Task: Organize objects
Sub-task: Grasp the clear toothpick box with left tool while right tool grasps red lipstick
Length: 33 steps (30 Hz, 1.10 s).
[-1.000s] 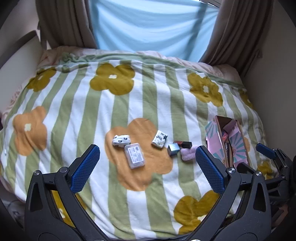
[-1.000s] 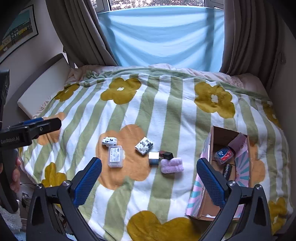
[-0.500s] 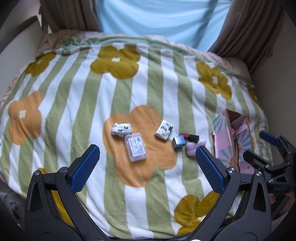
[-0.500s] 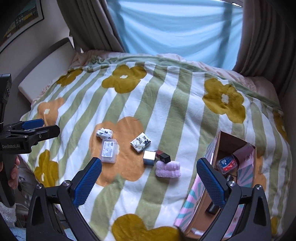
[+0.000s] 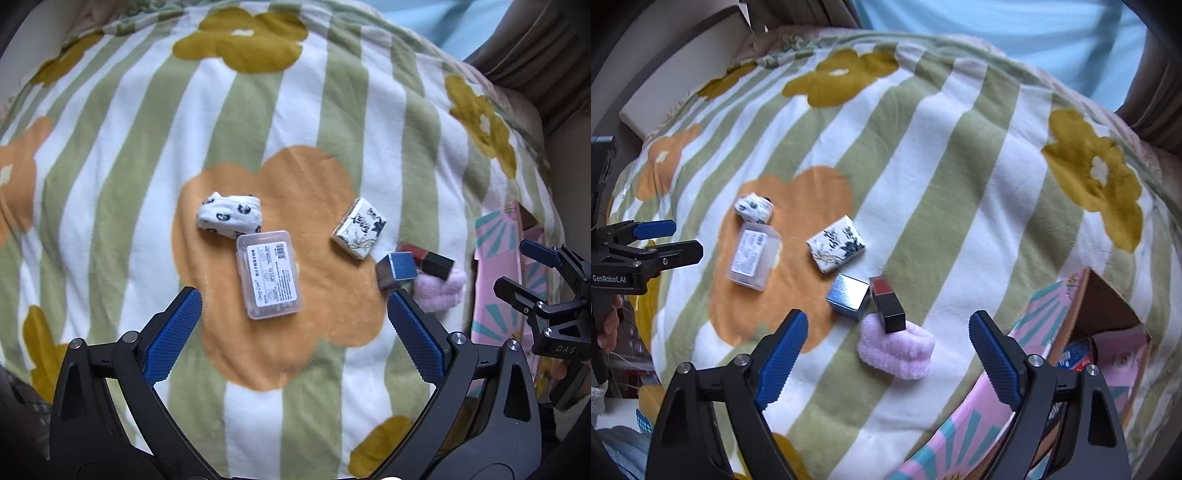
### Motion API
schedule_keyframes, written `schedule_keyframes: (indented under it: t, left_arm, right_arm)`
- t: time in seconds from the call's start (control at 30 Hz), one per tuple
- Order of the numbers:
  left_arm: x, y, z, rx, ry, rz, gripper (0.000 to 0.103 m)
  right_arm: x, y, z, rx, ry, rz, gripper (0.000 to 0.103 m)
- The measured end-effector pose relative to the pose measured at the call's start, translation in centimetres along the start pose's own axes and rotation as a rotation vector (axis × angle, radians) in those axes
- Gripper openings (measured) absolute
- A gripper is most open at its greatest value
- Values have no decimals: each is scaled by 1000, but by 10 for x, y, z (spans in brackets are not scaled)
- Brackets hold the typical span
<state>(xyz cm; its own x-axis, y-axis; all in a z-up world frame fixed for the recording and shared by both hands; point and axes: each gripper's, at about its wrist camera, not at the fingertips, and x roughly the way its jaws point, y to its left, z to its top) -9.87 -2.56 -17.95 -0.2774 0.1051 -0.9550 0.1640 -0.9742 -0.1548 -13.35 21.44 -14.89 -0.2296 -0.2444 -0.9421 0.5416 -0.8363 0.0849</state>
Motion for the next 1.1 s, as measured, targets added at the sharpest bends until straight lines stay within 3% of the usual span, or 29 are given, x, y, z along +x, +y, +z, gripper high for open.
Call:
schedule_keyframes:
  t: [0.4,0.63,0.77,0.87,1.0,1.1]
  left_arm:
    - [92,9,5,-63,106,30,92]
    - [114,15,2,-76,131,38,79]
    - [120,15,2,-69,131,54,69]
    - [122,16,2,-60,132,62,56]
    - [123,16,1,-46,127,56,56]
    - [124,16,0,-35,125,56,56]
  right_arm:
    - [89,-11,12,-64,177,30,66]
    - [111,-10,16,-81,225,46,61]
    - [122,-9,18,-102,250,54,51]
    - [127,-8,18,-108,265,80,37]
    - [130,-3,18,-117,274,114,21]
    - [130,0,17,-123,269,123,18]
